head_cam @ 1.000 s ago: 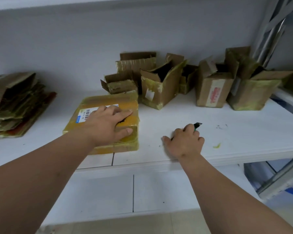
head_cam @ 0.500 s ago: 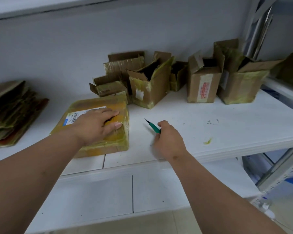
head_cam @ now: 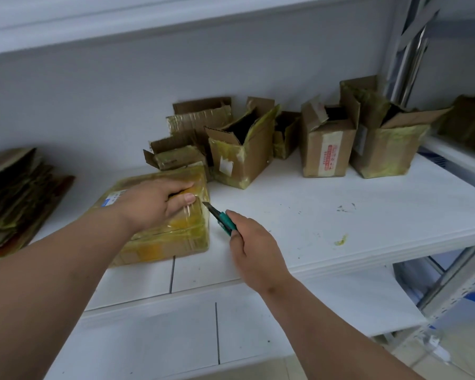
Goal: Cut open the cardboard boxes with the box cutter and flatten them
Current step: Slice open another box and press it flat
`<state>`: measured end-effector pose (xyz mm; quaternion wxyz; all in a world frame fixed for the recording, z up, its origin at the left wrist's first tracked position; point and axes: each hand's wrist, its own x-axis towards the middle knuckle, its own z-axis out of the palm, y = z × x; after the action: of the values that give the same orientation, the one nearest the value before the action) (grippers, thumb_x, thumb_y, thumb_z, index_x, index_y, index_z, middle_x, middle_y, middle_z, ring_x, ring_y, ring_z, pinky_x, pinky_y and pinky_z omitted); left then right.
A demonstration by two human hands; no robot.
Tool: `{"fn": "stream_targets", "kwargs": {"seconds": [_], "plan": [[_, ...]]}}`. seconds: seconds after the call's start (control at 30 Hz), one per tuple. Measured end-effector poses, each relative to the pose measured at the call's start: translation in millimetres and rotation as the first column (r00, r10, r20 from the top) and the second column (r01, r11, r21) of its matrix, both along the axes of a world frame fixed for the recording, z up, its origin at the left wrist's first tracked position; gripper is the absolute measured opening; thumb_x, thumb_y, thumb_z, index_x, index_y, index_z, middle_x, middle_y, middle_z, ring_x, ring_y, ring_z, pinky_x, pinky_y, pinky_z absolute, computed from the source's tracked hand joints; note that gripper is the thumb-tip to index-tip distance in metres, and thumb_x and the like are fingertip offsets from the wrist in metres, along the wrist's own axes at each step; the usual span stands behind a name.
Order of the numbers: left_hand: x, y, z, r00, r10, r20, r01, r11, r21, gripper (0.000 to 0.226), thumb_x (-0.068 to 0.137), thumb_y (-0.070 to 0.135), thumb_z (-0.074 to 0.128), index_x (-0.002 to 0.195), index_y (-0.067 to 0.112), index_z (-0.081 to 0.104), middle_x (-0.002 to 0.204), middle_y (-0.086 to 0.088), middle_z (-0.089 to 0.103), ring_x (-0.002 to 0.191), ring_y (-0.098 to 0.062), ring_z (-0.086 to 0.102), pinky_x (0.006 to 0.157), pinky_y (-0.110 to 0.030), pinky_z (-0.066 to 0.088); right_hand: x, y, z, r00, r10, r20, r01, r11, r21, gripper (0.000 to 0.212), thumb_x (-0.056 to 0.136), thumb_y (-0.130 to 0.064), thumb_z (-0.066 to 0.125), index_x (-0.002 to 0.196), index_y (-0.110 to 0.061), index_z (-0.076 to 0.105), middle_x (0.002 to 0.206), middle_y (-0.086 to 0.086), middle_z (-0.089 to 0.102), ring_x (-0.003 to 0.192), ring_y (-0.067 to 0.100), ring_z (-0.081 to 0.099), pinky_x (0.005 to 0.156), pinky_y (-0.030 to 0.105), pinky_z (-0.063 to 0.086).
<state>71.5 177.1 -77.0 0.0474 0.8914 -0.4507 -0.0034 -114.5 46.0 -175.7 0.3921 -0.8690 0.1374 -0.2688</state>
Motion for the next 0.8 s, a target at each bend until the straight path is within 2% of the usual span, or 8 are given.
{"fn": "stream_targets", "kwargs": {"seconds": [0.1, 0.17, 0.37, 0.53, 0.8], "plan": [[0.1, -4.1, 5.8, 1.0, 0.014, 0.027, -0.015, 1.0, 0.026, 0.066, 0.087, 0.068, 0.027, 0.145, 0.041, 0.042, 0.148, 0.005, 0.048, 0.134, -0.02, 0.044, 0.103, -0.032, 0.038, 3.7, 2.7, 2.4, 1.0, -0.024, 0.004, 0.024, 1.0, 0.001, 0.051, 0.097, -0.022, 0.033, 0.146, -0.015, 0.046, 0.134, 0.003, 0.06, 0.12, 0.017, 0.053, 0.101, 0.025, 0.041], [1.1, -6.6, 8.1, 1.0, 0.01, 0.014, -0.011, 1.0, 0.027, 0.071, 0.082, 0.071, 0.024, 0.144, 0.041, 0.042, 0.147, 0.006, 0.049, 0.133, -0.02, 0.046, 0.101, -0.032, 0.039, 5.5, 3.9, 3.7, 0.999, -0.038, 0.019, 0.038, 0.999, 0.012, 0.051, 0.097, -0.022, 0.033, 0.146, -0.015, 0.046, 0.134, 0.003, 0.06, 0.12, 0.016, 0.053, 0.102, 0.025, 0.042], [11.2, -11.6, 8.7, 1.0, 0.001, 0.007, -0.002, 1.0, 0.017, 0.078, 0.077, 0.078, 0.019, 0.142, 0.043, 0.044, 0.146, 0.008, 0.049, 0.133, -0.02, 0.046, 0.103, -0.035, 0.041, 12.9, 4.1, 6.8, 0.995, -0.093, 0.046, 0.093, 0.996, -0.003, 0.045, 0.102, -0.015, 0.038, 0.147, -0.016, 0.045, 0.134, 0.003, 0.059, 0.121, 0.016, 0.052, 0.104, 0.027, 0.043], [14.7, -13.2, 7.9, 1.0, 0.003, -0.004, -0.003, 1.0, 0.012, 0.08, 0.075, 0.08, 0.018, 0.142, 0.044, 0.044, 0.147, 0.008, 0.049, 0.132, -0.021, 0.047, 0.102, -0.036, 0.043, 14.5, 8.9, 7.8, 0.99, -0.122, 0.077, 0.122, 0.993, 0.008, 0.053, 0.095, -0.024, 0.032, 0.145, -0.015, 0.048, 0.13, 0.005, 0.062, 0.117, 0.018, 0.055, 0.1, 0.027, 0.045], [9.9, -15.3, 12.2, 1.0, -0.001, -0.009, 0.001, 1.0, 0.017, 0.081, 0.076, 0.077, 0.019, 0.143, 0.04, 0.044, 0.147, 0.004, 0.048, 0.134, -0.024, 0.045, 0.103, -0.035, 0.04, 15.5, 12.6, 9.9, 0.982, -0.161, 0.098, 0.161, 0.987, 0.013, 0.053, 0.095, -0.023, 0.033, 0.143, -0.014, 0.049, 0.13, 0.005, 0.062, 0.117, 0.017, 0.055, 0.097, 0.019, 0.04]]}}
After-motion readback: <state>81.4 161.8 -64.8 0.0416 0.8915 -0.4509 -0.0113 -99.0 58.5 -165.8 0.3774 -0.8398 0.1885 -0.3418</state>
